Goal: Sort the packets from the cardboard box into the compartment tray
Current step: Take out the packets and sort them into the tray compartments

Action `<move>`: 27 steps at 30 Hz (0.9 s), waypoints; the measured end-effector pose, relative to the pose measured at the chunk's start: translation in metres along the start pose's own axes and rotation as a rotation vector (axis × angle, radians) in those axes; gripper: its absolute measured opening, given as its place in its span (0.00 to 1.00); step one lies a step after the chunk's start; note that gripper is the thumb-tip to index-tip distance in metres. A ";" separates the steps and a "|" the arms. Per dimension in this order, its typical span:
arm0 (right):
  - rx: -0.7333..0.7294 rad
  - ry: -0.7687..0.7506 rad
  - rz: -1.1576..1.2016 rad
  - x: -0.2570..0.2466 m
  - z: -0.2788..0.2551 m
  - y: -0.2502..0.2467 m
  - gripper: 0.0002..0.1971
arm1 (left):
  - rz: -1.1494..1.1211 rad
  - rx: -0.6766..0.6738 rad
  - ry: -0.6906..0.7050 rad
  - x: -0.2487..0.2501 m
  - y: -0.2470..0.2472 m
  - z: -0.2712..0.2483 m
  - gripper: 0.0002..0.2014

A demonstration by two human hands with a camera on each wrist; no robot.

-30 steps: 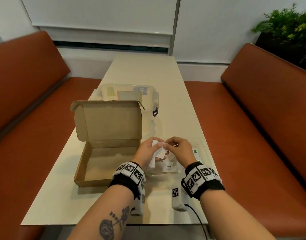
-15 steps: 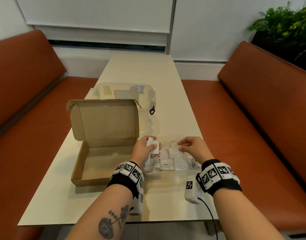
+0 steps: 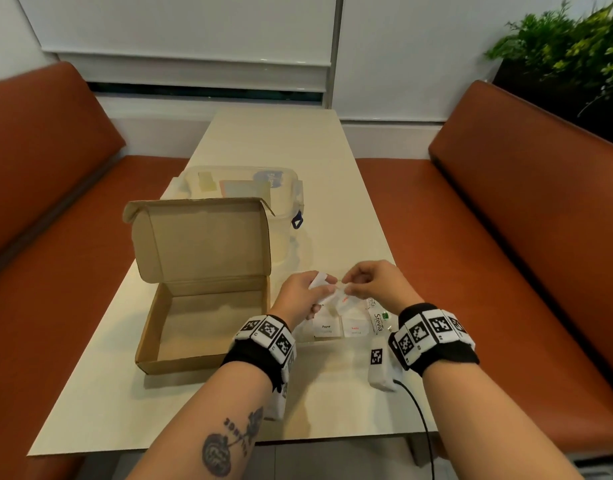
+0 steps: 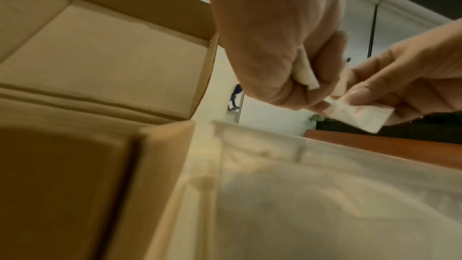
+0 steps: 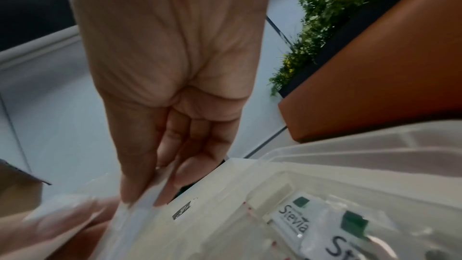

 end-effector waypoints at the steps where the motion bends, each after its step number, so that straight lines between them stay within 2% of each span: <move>1: -0.002 -0.010 -0.004 -0.003 0.003 0.000 0.06 | 0.016 -0.013 -0.004 0.002 0.003 0.000 0.04; 4: 0.081 -0.017 0.080 -0.004 0.006 0.002 0.08 | 0.031 0.034 -0.032 0.005 0.006 0.001 0.04; 6: 0.181 0.039 0.194 0.004 0.003 0.005 0.10 | -0.062 0.091 -0.045 0.005 0.004 0.002 0.05; 8: 0.197 0.124 0.321 0.012 -0.002 0.014 0.12 | -0.167 0.133 -0.052 0.005 0.002 0.003 0.04; 13: 0.249 0.120 0.416 0.014 -0.005 0.014 0.06 | -0.174 0.117 -0.046 0.001 0.004 0.005 0.02; 16: 0.189 0.093 0.134 0.016 -0.002 -0.001 0.03 | -0.211 0.160 -0.044 -0.005 -0.001 0.009 0.08; 18: 0.036 0.096 -0.142 0.021 -0.001 -0.009 0.01 | -0.298 0.164 -0.060 -0.010 -0.007 0.011 0.08; 20: -0.108 0.130 -0.310 0.026 -0.003 -0.011 0.02 | -0.351 0.156 -0.071 -0.015 -0.010 0.011 0.08; 24: -0.224 0.182 -0.366 0.035 -0.009 0.000 0.03 | -0.381 0.143 -0.072 -0.020 -0.012 0.013 0.08; 27: -0.226 0.193 -0.398 0.041 -0.011 0.011 0.02 | -0.377 0.161 -0.073 -0.023 -0.013 0.014 0.08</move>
Point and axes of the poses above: each hand's wrist, its own z-axis towards the middle knuckle, its own y-axis out of the palm, x = y × z, the point moved 4 cm from there along z, towards the middle knuckle, and after that the axes turned 9 degrees about -y, right-handed, at the moved point
